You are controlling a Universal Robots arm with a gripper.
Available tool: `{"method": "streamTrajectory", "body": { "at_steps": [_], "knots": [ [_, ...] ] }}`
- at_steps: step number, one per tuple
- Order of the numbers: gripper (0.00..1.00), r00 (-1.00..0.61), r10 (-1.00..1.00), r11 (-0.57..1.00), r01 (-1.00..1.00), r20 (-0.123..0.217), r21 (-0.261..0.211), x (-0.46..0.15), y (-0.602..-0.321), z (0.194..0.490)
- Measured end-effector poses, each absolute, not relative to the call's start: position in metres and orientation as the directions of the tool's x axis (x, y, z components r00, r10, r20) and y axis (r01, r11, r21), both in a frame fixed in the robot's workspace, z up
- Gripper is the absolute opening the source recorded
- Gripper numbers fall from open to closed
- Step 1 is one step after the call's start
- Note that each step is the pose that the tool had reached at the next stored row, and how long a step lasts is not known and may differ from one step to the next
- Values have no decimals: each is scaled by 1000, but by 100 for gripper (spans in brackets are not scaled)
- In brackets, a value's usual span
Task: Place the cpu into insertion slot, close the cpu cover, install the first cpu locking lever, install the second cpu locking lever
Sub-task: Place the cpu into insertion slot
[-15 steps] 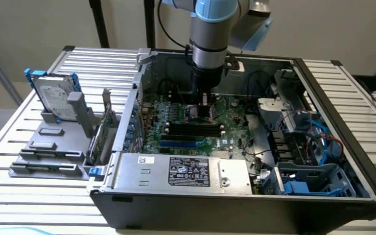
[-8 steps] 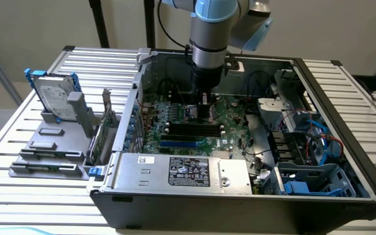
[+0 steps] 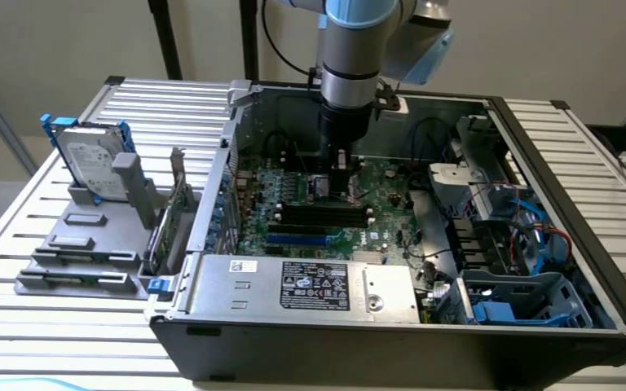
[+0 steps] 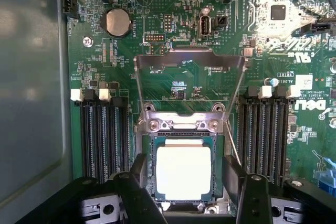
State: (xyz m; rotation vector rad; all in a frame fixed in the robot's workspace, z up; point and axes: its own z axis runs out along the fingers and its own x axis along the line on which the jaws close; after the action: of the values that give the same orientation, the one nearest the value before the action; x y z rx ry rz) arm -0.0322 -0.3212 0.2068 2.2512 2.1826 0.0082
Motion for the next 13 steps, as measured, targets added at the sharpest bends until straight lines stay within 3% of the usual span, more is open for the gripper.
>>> {"method": "streamTrajectory", "body": {
  "at_steps": [4,6,7,13],
  "knots": [
    [66,31,1000,-31,999,0,8,-33,-321,214],
    [53,31,1000,-31,999,0,8,-35,-321,217],
    [53,31,1000,-31,999,0,8,-35,-321,219],
    [24,31,1000,-31,999,0,11,-48,-324,226]
  ]
}}
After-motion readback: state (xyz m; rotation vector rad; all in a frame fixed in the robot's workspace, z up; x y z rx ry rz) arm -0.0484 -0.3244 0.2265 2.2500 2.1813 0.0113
